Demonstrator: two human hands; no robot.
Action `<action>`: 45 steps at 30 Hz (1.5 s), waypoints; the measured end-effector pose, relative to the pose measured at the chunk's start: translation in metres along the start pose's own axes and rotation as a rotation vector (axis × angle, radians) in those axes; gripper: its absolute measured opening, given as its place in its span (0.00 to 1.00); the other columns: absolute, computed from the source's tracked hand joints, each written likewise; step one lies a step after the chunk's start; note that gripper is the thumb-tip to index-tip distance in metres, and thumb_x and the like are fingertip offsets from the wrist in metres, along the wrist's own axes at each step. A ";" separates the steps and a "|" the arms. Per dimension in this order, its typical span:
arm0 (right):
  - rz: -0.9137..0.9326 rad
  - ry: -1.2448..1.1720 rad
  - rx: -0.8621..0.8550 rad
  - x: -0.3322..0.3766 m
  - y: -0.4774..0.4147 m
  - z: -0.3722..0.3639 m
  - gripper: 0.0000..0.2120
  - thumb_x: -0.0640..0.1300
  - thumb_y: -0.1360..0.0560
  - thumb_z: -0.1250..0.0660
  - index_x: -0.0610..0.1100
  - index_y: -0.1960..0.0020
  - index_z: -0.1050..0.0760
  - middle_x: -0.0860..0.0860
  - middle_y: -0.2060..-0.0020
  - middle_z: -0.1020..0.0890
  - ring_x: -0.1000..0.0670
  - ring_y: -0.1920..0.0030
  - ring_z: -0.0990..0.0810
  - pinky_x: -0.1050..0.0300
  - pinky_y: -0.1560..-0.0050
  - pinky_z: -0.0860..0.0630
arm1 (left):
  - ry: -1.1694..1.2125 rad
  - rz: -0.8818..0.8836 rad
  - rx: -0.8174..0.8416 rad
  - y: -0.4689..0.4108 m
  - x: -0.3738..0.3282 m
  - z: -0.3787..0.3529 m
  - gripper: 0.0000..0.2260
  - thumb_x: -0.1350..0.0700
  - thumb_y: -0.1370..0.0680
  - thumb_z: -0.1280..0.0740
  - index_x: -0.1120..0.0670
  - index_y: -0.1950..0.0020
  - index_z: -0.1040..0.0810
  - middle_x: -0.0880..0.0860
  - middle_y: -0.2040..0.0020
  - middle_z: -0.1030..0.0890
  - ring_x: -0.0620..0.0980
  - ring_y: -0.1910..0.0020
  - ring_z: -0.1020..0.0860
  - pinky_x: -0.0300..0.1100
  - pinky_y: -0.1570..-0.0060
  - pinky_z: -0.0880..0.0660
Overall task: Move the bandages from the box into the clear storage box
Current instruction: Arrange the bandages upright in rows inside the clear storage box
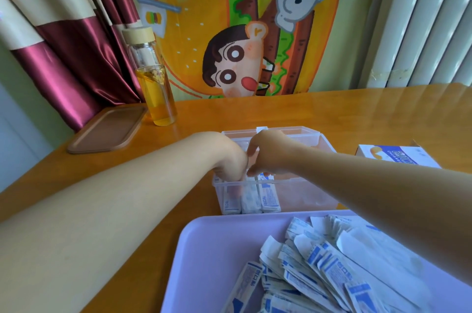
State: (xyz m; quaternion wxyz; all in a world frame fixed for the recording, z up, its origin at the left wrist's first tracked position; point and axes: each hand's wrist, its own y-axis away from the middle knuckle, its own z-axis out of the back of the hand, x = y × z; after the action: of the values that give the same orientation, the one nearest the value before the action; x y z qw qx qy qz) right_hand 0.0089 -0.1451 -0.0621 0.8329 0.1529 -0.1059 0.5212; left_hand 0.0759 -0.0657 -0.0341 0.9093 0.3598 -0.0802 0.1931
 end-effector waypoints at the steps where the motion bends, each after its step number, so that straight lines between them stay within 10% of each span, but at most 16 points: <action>1: 0.003 -0.010 -0.012 -0.002 0.001 0.004 0.16 0.46 0.28 0.28 0.38 0.45 0.22 0.45 0.55 0.16 0.52 0.65 0.22 0.65 0.64 0.27 | -0.001 0.003 0.001 0.000 0.001 0.001 0.18 0.48 0.21 0.37 0.53 0.33 0.26 0.53 0.41 0.25 0.52 0.50 0.30 0.41 0.52 0.32; 6: -0.084 0.167 0.171 -0.018 -0.003 0.011 0.07 0.47 0.25 0.33 0.42 0.55 0.22 0.55 0.72 0.22 0.56 0.68 0.24 0.68 0.66 0.31 | 0.015 -0.006 -0.028 -0.002 -0.003 0.002 0.16 0.50 0.20 0.37 0.54 0.34 0.25 0.52 0.48 0.27 0.51 0.52 0.30 0.40 0.57 0.30; 9: -0.071 0.234 0.168 -0.027 -0.010 0.003 0.07 0.45 0.26 0.33 0.41 0.57 0.24 0.50 0.64 0.22 0.48 0.58 0.21 0.62 0.62 0.28 | 0.015 0.005 -0.050 -0.007 -0.001 0.000 0.17 0.49 0.21 0.37 0.56 0.36 0.23 0.54 0.46 0.23 0.51 0.53 0.28 0.38 0.63 0.30; 14: -0.049 0.277 0.193 -0.027 -0.006 0.001 0.13 0.45 0.23 0.38 0.41 0.42 0.21 0.47 0.44 0.20 0.47 0.44 0.21 0.58 0.46 0.26 | 0.007 0.015 -0.072 -0.003 0.000 0.002 0.13 0.55 0.19 0.40 0.53 0.38 0.21 0.53 0.40 0.23 0.52 0.51 0.28 0.49 0.52 0.33; 20: -0.042 -0.001 -0.008 -0.029 0.023 0.026 0.11 0.42 0.24 0.36 0.38 0.47 0.21 0.45 0.55 0.17 0.51 0.61 0.22 0.61 0.59 0.25 | 0.154 0.049 -0.279 0.017 0.003 0.005 0.24 0.67 0.22 0.50 0.45 0.47 0.18 0.43 0.37 0.25 0.52 0.32 0.34 0.73 0.35 0.54; 25: 0.068 -0.178 -0.400 -0.036 0.093 0.039 0.04 0.42 0.25 0.34 0.44 0.54 0.20 0.51 0.60 0.18 0.53 0.61 0.22 0.63 0.62 0.26 | 0.424 -0.022 -0.722 0.048 -0.008 -0.011 0.18 0.62 0.21 0.46 0.41 0.48 0.22 0.42 0.41 0.22 0.49 0.33 0.31 0.61 0.28 0.51; 29: 0.024 -0.084 -0.258 -0.057 0.157 0.022 0.03 0.46 0.28 0.30 0.47 0.58 0.22 0.56 0.66 0.22 0.55 0.64 0.24 0.72 0.69 0.32 | 0.657 -0.204 -1.020 0.081 -0.039 -0.044 0.15 0.63 0.22 0.42 0.48 0.47 0.19 0.43 0.48 0.20 0.41 0.49 0.25 0.36 0.42 0.30; 31: -0.039 0.022 -0.089 -0.070 0.176 0.007 0.11 0.52 0.29 0.29 0.48 0.51 0.23 0.55 0.59 0.21 0.54 0.60 0.24 0.70 0.64 0.30 | 0.696 -0.238 -0.998 0.093 -0.058 -0.060 0.15 0.63 0.21 0.42 0.49 0.46 0.19 0.43 0.49 0.21 0.38 0.51 0.26 0.24 0.51 0.33; 35: -0.181 0.062 -0.018 -0.083 0.192 -0.022 0.25 0.59 0.32 0.28 0.49 0.41 0.27 0.53 0.51 0.22 0.52 0.54 0.24 0.61 0.55 0.26 | 0.755 -0.249 -0.882 0.109 -0.091 -0.089 0.13 0.59 0.20 0.42 0.46 0.47 0.20 0.41 0.48 0.21 0.43 0.49 0.23 0.42 0.46 0.26; 45: -0.315 -0.295 -0.173 -0.111 0.212 -0.025 0.11 0.43 0.32 0.25 0.42 0.52 0.21 0.49 0.62 0.21 0.49 0.62 0.23 0.61 0.66 0.28 | 0.811 -0.214 -0.806 0.142 -0.120 -0.127 0.13 0.57 0.20 0.41 0.42 0.46 0.21 0.37 0.50 0.21 0.37 0.50 0.23 0.34 0.48 0.27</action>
State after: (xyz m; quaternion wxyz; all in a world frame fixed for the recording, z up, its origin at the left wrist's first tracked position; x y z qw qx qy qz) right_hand -0.2303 -0.1421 -0.0921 0.8895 0.1702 -0.2454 0.3459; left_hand -0.0906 0.0802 -0.0721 0.9470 -0.1114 0.2440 0.1769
